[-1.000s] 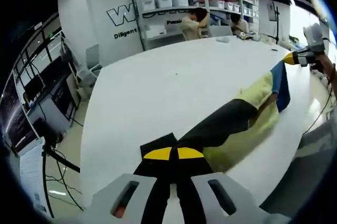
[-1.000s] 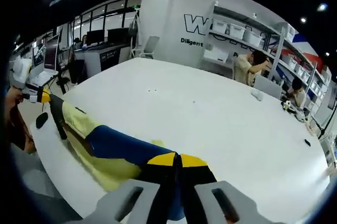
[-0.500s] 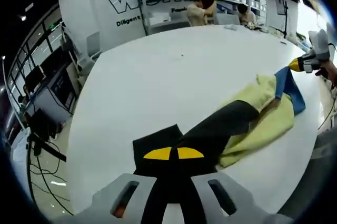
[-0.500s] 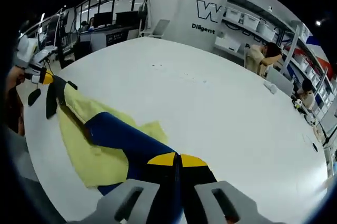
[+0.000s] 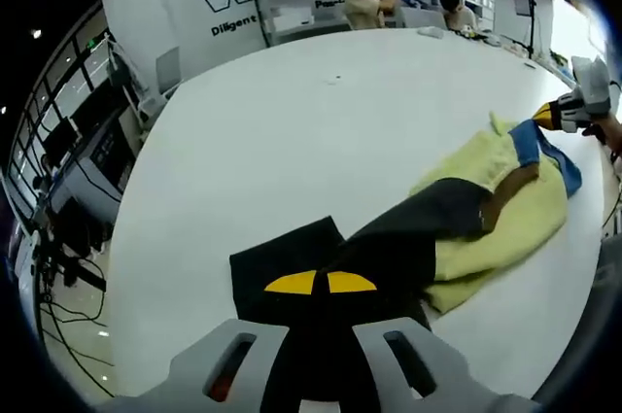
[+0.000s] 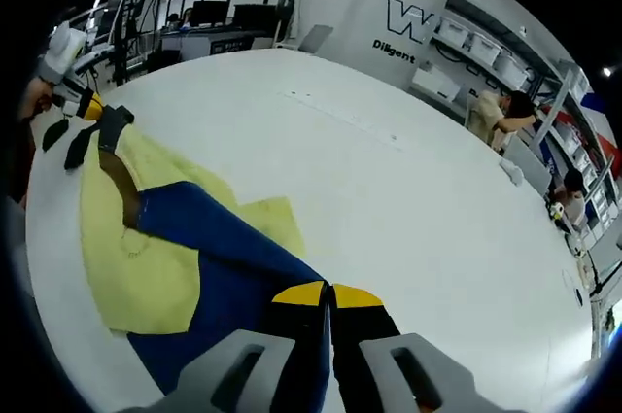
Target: Fold the garment on the visible template until the final outline fits inside the template.
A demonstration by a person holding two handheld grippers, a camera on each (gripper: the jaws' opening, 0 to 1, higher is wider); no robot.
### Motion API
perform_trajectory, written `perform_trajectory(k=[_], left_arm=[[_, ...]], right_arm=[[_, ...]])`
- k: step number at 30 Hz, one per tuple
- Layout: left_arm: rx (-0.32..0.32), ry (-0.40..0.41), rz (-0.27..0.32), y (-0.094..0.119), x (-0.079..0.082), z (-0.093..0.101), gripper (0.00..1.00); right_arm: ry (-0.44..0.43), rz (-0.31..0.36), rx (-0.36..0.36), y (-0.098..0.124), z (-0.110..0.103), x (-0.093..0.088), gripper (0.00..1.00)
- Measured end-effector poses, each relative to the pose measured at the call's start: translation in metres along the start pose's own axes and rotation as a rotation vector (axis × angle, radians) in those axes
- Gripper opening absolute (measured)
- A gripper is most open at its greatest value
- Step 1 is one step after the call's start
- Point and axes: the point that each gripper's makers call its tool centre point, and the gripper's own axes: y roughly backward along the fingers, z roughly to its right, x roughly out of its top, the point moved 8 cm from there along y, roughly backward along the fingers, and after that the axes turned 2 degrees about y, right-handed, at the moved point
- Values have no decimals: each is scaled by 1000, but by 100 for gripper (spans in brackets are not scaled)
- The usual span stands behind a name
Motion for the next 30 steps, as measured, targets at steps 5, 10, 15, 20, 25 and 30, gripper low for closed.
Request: perform_trajectory(k=[5, 10, 15, 20, 25, 30], left_arm=[[1, -38, 6, -11, -5, -1, 3], [-3, -70, 7, -19, -7, -1, 3], [3, -105, 11, -23, -8, 0, 3], [-7, -87, 13, -22, -4, -4, 7], [-40, -96, 109, -5, 8, -6, 20], [-71, -139, 163, 5, 14, 0, 37]], right_arm=[[0, -19, 17, -8, 0, -6, 0], [-33, -16, 26, -12, -3, -13, 0], [-55, -3, 29, -13, -4, -16, 0], [-92, 26, 37, -16, -4, -17, 0], [-173, 160, 87, -4, -6, -8, 5], [-79, 190, 169, 8, -17, 1, 30]])
